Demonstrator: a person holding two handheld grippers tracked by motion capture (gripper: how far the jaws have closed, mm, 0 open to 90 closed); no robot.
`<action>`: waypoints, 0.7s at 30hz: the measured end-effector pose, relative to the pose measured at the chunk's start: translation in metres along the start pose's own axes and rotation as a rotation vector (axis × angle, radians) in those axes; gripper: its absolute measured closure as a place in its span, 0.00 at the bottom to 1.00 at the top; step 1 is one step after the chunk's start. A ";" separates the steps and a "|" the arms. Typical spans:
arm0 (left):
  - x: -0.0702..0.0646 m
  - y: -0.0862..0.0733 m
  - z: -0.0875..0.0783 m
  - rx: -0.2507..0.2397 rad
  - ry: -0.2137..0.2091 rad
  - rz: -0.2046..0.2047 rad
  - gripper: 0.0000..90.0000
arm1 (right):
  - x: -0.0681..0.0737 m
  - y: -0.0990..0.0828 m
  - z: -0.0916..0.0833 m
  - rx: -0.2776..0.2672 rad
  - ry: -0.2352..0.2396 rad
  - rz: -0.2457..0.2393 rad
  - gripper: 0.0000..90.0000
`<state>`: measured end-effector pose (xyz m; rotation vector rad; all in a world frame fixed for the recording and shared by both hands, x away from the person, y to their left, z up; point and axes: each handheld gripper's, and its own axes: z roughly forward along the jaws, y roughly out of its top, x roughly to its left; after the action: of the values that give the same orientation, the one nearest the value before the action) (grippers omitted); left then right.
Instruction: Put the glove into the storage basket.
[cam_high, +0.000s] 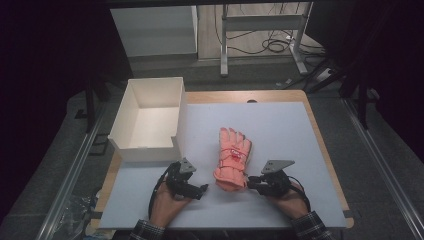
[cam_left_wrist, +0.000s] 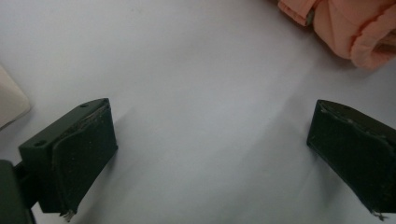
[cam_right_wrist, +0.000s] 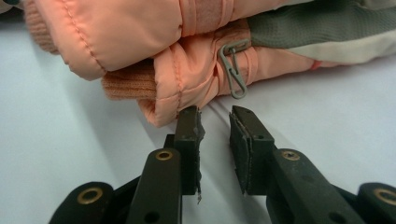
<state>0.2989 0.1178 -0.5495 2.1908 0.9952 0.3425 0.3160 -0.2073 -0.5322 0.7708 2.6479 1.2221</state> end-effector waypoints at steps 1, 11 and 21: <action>0.000 0.000 0.000 0.000 0.000 0.000 0.01 | 0.001 0.001 0.001 0.001 0.001 -0.001 0.80; 0.010 -0.006 -0.008 0.022 0.006 0.001 0.01 | 0.008 0.007 0.010 0.001 0.014 -0.011 0.80; 0.024 -0.016 -0.016 0.011 0.009 0.002 0.01 | 0.016 0.014 0.021 0.000 0.019 -0.024 0.79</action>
<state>0.2982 0.1504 -0.5500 2.2016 1.0020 0.3486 0.3146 -0.1781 -0.5339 0.7282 2.6646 1.2294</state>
